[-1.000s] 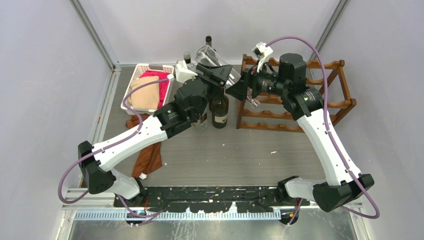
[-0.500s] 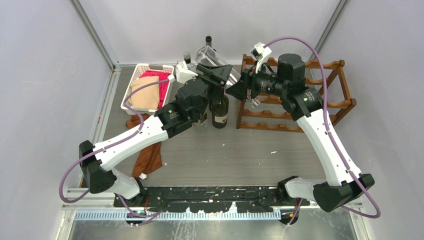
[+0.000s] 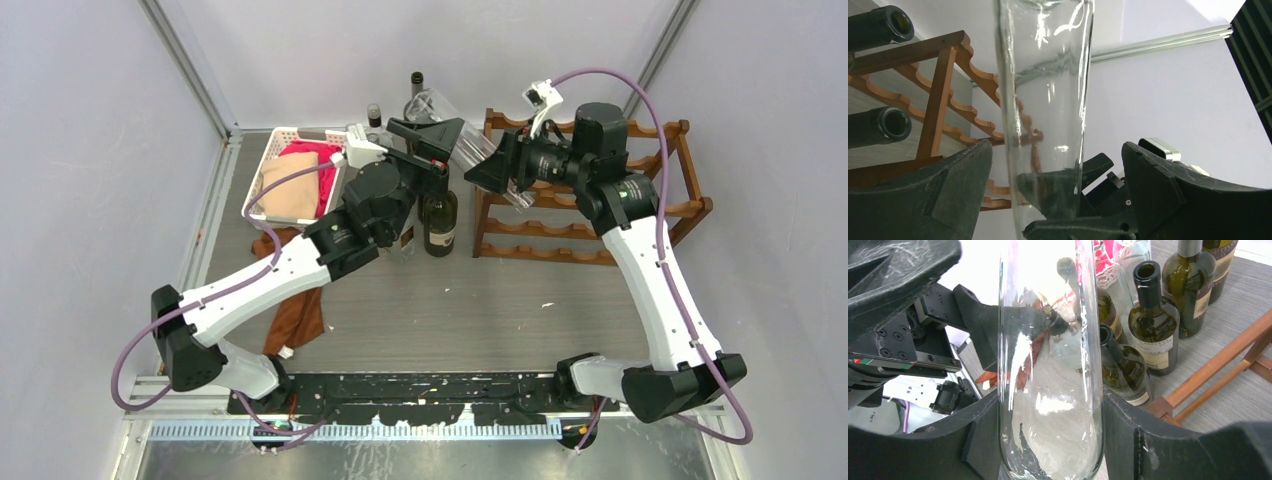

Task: Put the wine bottle on the wine rack
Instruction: Pick up the wine bottle from the center of the board, then place the wine bottle in the wine rack.

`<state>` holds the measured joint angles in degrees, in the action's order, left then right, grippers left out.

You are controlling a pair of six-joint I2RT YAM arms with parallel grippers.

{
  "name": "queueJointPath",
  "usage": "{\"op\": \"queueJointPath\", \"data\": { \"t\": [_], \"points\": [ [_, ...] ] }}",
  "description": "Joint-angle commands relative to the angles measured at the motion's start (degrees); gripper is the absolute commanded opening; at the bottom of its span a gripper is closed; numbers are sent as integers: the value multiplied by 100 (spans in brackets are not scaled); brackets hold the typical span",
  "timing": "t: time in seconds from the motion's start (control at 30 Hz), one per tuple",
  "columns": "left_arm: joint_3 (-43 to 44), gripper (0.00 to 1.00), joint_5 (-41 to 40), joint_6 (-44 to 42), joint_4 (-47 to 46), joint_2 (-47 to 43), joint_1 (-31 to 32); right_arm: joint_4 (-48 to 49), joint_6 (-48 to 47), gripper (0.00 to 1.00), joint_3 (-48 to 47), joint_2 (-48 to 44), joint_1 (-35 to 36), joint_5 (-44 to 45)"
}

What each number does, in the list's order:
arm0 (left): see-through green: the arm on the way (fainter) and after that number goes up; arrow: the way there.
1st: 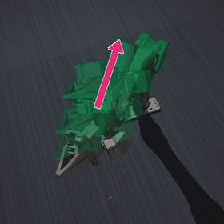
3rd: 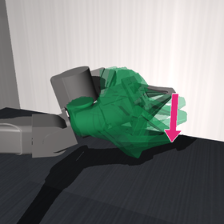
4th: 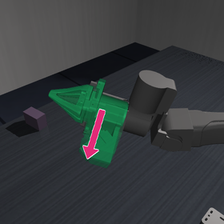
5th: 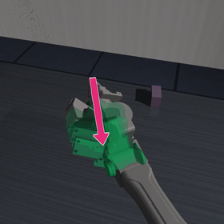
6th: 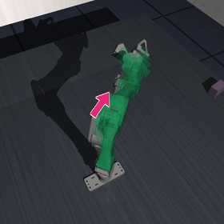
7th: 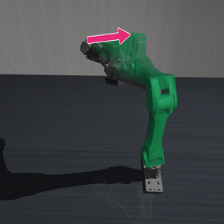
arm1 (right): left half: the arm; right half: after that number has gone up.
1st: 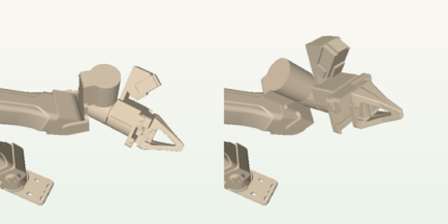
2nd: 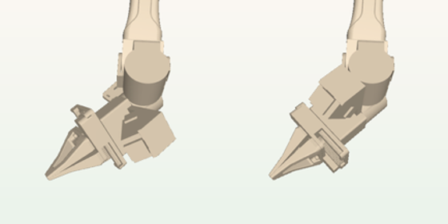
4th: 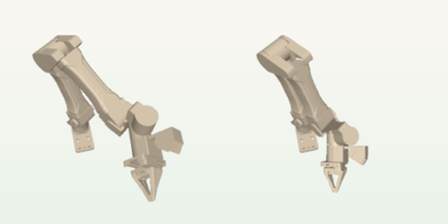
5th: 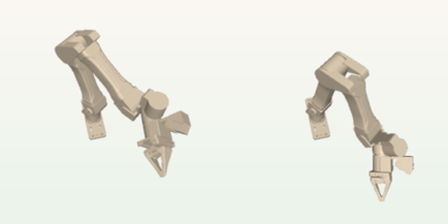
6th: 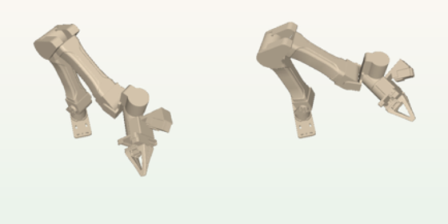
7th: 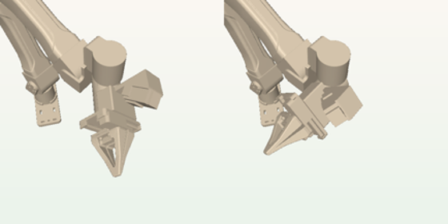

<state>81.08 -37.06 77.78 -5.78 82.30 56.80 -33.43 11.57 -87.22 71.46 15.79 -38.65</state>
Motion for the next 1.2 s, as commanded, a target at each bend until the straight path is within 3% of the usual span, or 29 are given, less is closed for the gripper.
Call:
{"op": "queueJointPath", "data": {
  "t": [0.0,0.23,0.37,0.53,0.63,0.73,0.9,1.17],
  "points": [
    [-133,100,-126,-7,-254,-445,25,498,296,1,-444,-340,-245,-476],
    [-361,100,74,-674,175,-963,65,249,359,1,-676,-440,-754,-1135],
    [-602,100,570,-1261,354,-1436,86,-7,221,1,-725,-556,-1063,-1543],
    [-873,100,2105,-2847,465,-2095,86,-897,-575,1,-777,-785,-1212,-2012],
    [-1157,100,3293,-3650,897,-2598,86,-1876,-1419,1,-860,-915,-1226,-2241],
    [-1716,100,3882,-4161,1311,-3259,86,-3040,-2464,1,-915,-1095,-1226,-2313],
    [-2735,100,3832,-4617,1802,-4535,84,-5025,-4523,1,-760,-1480,-1227,-1947],
    [-3845,100,2821,-5154,2133,-6357,86,-5770,-5604,1,627,-2146,-1260,-556]
  ]
}}
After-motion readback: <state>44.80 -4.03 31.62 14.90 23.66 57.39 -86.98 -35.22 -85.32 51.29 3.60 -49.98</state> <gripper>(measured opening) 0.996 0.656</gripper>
